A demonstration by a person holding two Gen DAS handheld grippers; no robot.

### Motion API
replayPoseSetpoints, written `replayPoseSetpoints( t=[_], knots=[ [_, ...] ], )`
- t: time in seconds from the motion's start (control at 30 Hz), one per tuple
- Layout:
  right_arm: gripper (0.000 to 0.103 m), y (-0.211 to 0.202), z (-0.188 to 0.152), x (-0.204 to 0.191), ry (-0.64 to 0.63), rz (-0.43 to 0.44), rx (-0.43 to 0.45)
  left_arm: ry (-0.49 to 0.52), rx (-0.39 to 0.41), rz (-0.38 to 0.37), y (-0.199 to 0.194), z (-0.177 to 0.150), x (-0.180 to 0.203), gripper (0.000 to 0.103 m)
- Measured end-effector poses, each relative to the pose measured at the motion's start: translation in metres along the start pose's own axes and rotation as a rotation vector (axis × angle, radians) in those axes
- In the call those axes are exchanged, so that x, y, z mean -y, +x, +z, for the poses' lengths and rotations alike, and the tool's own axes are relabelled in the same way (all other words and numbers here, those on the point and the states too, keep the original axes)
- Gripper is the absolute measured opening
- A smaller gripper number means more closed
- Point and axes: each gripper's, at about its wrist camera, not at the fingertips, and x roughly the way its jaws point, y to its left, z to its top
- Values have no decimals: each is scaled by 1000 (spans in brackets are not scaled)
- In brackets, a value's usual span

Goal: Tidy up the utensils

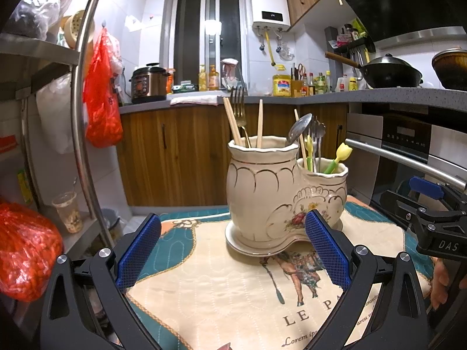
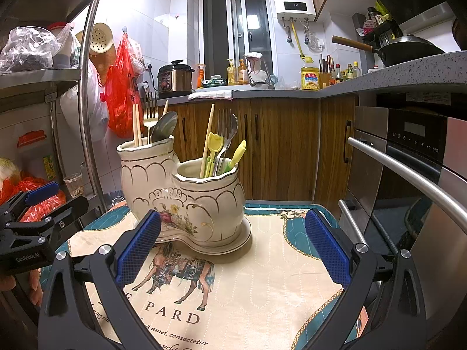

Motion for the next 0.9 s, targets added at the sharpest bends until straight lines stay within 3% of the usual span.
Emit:
replayPoseSetpoints(
  t=[0.9],
  knots=[
    [98, 0, -1, 3, 1, 0, -4, 12, 2, 2, 1, 0, -1, 98]
  ],
)
